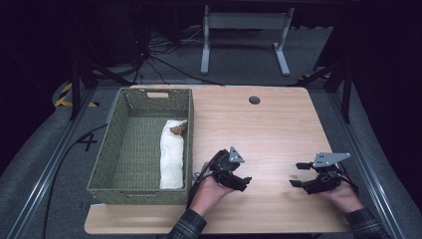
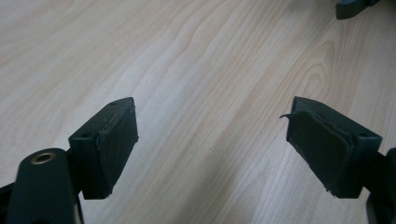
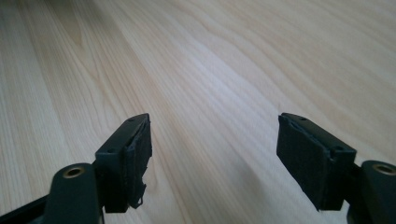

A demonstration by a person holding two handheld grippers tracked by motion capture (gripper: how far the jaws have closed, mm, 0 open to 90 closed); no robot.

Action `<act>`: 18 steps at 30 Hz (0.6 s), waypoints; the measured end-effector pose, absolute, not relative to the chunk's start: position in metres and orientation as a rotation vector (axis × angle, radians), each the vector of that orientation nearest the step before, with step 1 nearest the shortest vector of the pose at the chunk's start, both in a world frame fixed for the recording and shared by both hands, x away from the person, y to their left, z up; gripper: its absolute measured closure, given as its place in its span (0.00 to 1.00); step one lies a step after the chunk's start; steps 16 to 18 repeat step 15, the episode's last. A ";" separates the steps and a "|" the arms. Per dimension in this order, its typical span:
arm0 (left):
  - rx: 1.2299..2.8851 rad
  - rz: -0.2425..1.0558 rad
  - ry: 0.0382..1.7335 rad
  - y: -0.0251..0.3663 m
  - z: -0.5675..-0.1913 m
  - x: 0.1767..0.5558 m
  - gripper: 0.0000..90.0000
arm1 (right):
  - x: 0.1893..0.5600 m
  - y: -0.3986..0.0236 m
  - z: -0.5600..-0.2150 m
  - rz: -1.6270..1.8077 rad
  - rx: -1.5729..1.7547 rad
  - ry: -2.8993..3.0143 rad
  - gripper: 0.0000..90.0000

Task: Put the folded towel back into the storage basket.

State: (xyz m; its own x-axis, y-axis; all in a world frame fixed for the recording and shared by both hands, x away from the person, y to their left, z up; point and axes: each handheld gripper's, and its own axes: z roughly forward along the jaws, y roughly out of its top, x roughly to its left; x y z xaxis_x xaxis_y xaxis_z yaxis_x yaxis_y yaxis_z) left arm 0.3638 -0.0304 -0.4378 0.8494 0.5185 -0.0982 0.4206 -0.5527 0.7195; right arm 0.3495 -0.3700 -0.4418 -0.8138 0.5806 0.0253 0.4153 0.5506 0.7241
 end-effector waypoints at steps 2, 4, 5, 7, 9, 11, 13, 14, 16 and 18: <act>2.250 0.153 0.678 -0.033 -0.444 0.362 0.19 | 0.346 -0.375 -0.448 1.098 0.860 2.578 0.30; 2.274 0.148 0.677 -0.034 -0.450 0.360 0.19 | 0.344 -0.377 -0.450 1.089 0.867 2.584 0.30; 2.276 0.146 0.677 -0.034 -0.453 0.360 0.19 | 0.343 -0.377 -0.451 1.085 0.872 2.587 0.30; 2.292 0.148 0.676 -0.034 -0.456 0.359 0.19 | 0.343 -0.377 -0.451 1.080 0.869 2.584 0.30; 2.290 0.137 0.684 -0.033 -0.458 0.359 0.19 | 0.343 -0.377 -0.451 1.075 0.864 2.587 0.30; 2.296 0.133 0.688 -0.032 -0.459 0.359 0.19 | 0.343 -0.376 -0.452 1.070 0.856 2.587 0.30; 2.297 0.138 0.686 -0.033 -0.459 0.359 0.19 | 0.343 -0.377 -0.452 1.072 0.853 2.588 0.29; 2.305 0.139 0.684 -0.033 -0.460 0.359 0.19 | 0.343 -0.377 -0.452 1.073 0.854 2.588 0.29; 2.305 0.139 0.684 -0.033 -0.460 0.359 0.19 | 0.343 -0.377 -0.452 1.073 0.854 2.588 0.29; 2.305 0.139 0.684 -0.033 -0.460 0.359 0.19 | 0.343 -0.377 -0.452 1.073 0.854 2.588 0.29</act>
